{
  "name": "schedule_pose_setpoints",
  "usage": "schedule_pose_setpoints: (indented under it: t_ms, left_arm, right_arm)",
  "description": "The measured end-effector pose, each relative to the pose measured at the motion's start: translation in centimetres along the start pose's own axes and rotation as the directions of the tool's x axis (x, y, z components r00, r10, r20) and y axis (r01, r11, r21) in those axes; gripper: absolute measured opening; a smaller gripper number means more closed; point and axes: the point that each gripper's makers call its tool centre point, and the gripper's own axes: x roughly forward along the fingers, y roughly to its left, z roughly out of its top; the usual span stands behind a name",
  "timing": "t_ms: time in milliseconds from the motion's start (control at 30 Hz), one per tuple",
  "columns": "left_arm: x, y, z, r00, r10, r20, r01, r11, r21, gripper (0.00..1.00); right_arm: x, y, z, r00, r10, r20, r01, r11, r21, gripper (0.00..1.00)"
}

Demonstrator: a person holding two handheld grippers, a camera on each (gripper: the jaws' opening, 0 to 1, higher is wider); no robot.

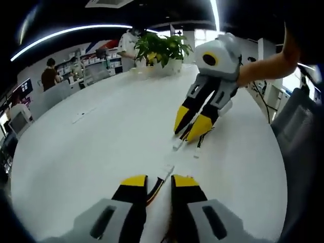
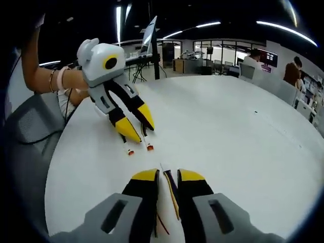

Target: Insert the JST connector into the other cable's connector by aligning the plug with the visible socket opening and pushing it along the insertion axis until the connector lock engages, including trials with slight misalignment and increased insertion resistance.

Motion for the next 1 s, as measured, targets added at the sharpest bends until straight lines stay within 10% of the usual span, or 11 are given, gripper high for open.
schedule_pose_setpoints:
  t_ms: [1000]
  left_arm:
    - [0.86,-1.05,0.33,0.995,-0.068,0.070,0.061,0.994,0.095,0.05]
  right_arm:
    - [0.79,-0.05,-0.53,1.000,0.027,-0.003,-0.027,0.999,-0.035,0.06]
